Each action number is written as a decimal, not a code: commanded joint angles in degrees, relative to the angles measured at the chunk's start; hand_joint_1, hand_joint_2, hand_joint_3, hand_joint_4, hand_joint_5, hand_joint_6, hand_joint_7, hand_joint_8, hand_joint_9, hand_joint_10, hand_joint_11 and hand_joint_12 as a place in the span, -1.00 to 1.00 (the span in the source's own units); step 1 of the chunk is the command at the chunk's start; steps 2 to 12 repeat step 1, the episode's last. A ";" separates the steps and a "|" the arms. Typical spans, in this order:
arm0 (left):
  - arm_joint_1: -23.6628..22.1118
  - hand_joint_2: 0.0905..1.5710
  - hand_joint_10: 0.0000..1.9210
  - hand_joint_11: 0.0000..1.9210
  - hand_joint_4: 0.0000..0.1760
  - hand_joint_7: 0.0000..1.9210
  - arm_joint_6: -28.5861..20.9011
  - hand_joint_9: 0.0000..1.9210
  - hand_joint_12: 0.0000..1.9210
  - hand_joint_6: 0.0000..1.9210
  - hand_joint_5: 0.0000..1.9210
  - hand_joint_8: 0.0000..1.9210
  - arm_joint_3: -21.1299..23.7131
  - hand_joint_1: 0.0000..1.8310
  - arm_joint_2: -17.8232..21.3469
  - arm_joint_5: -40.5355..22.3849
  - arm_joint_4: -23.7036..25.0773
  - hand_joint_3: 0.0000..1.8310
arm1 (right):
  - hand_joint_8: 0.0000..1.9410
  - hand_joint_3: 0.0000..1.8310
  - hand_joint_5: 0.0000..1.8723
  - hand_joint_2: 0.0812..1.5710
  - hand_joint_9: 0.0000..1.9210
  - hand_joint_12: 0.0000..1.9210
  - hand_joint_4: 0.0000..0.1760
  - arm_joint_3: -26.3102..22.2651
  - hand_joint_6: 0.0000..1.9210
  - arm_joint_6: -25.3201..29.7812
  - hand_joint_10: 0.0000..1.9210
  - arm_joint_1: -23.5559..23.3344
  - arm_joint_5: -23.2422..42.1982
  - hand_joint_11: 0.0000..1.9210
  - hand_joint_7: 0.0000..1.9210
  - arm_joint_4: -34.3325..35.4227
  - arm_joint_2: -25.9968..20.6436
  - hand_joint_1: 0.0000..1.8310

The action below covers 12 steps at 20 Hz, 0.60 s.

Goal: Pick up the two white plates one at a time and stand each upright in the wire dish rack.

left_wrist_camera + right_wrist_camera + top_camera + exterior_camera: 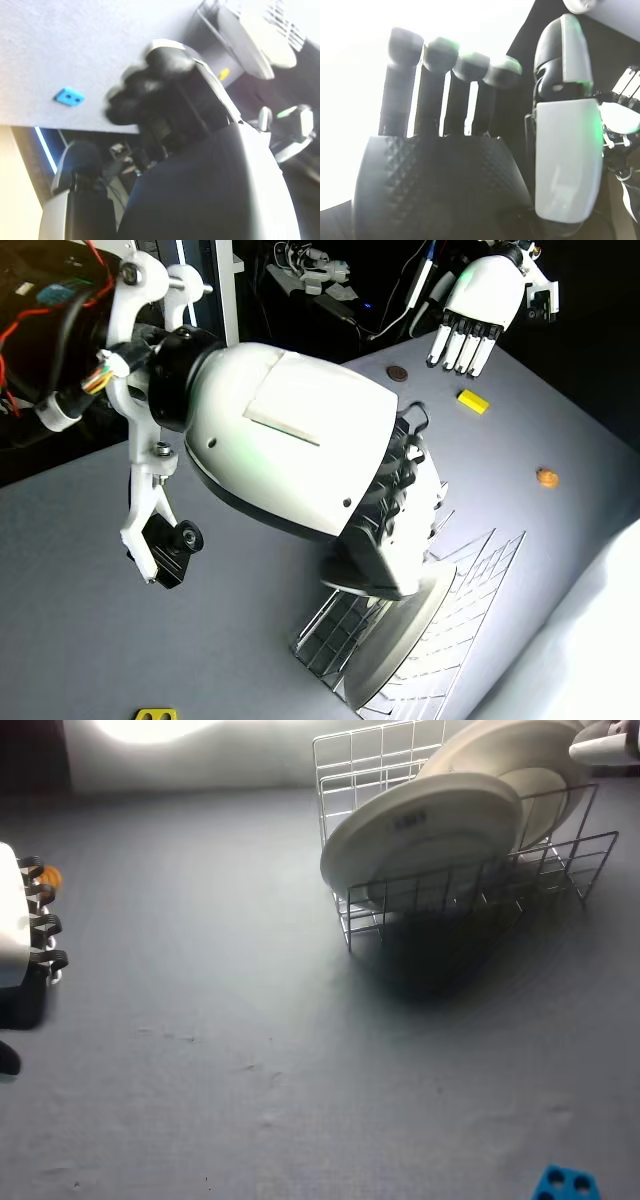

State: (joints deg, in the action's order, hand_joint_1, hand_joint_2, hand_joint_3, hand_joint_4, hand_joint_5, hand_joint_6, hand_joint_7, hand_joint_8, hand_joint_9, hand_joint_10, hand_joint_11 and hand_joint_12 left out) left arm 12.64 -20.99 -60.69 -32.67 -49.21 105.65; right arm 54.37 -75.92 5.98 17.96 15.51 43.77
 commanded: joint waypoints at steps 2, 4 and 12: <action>-0.76 0.52 1.00 0.85 -1.00 0.72 0.01 0.81 1.00 1.00 0.52 1.00 0.04 0.14 0.15 -0.36 -3.05 -1.00 | 1.00 -1.00 0.07 0.41 0.71 1.00 -1.00 -0.20 0.34 -0.15 1.00 -0.66 5.64 0.90 0.60 -0.16 -0.48 0.24; -0.76 0.52 1.00 0.85 -1.00 0.72 0.01 0.81 1.00 1.00 0.52 1.00 0.04 0.14 0.15 -0.36 -3.05 -1.00 | 1.00 -1.00 0.07 0.41 0.71 1.00 -1.00 -0.20 0.34 -0.15 1.00 -0.66 5.64 0.90 0.60 -0.16 -0.48 0.24; -0.76 0.52 1.00 0.85 -1.00 0.72 0.01 0.81 1.00 1.00 0.52 1.00 0.04 0.14 0.15 -0.36 -3.05 -1.00 | 1.00 -1.00 0.07 0.41 0.71 1.00 -1.00 -0.20 0.34 -0.15 1.00 -0.66 5.64 0.90 0.60 -0.16 -0.48 0.24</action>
